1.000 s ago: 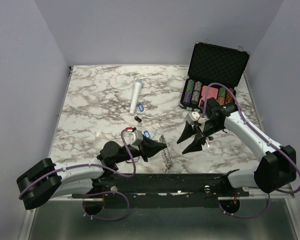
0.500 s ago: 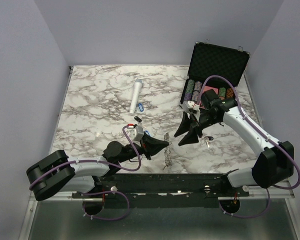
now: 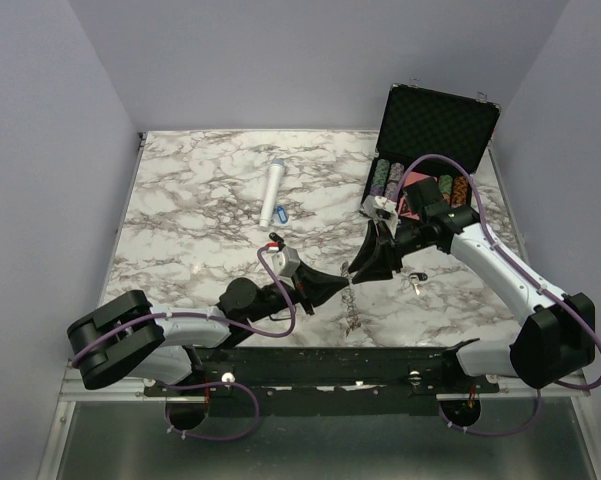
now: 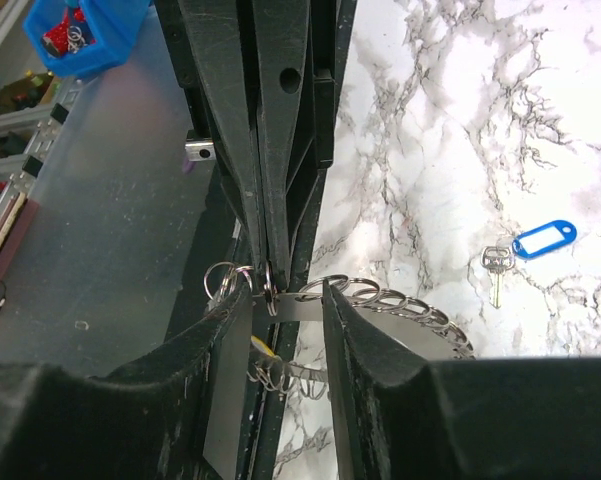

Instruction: Put the keys on the keyring

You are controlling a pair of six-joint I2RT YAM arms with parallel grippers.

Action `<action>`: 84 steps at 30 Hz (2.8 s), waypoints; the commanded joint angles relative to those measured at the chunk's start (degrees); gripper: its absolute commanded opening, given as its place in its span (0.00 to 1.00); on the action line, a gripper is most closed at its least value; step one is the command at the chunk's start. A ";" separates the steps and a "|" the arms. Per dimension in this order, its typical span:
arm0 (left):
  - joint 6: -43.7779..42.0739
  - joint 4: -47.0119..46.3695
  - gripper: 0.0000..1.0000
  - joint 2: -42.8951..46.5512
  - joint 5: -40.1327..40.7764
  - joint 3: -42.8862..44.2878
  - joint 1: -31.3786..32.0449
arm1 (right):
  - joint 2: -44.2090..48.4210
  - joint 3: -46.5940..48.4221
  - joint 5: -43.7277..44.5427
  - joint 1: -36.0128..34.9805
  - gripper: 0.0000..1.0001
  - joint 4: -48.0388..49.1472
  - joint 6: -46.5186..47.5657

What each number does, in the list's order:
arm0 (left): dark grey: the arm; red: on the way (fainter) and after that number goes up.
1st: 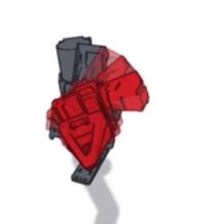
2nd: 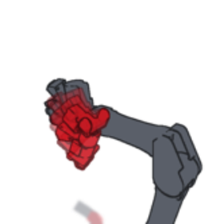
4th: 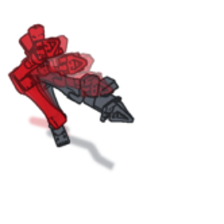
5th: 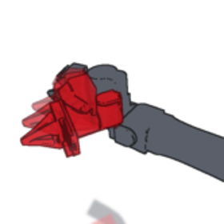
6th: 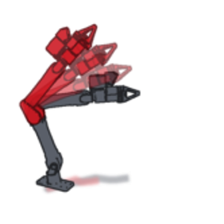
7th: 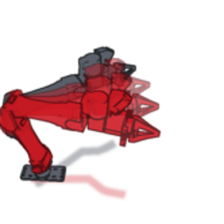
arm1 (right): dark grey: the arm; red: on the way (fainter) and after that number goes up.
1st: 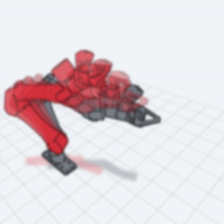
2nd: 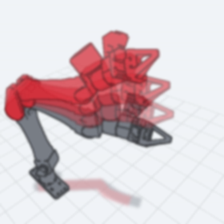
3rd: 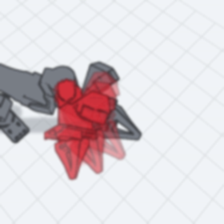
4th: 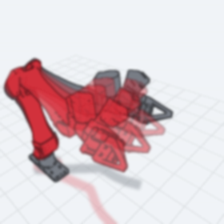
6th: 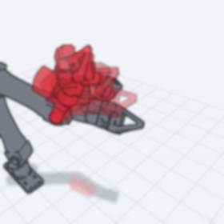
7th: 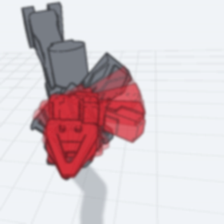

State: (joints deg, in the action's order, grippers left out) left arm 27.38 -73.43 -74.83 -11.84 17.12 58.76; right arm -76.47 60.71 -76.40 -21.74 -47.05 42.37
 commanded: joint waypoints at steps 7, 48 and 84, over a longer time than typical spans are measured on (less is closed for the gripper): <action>-1.62 -4.00 0.00 1.00 5.33 1.86 0.74 | 2.55 -1.82 -1.12 0.12 0.37 3.72 -4.22; -6.98 12.25 0.20 4.69 -0.73 5.72 1.18 | 2.73 -0.86 -0.85 0.12 0.00 -0.68 0.69; -15.15 0.21 0.00 18.83 -1.00 -10.44 1.00 | 10.72 -3.14 10.11 14.69 0.64 0.81 -3.60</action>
State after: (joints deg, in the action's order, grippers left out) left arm 15.92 -67.00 -60.05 -13.32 8.91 59.51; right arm -68.69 59.44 -72.93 -12.01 -49.82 43.81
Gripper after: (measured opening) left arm 0.009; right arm 0.626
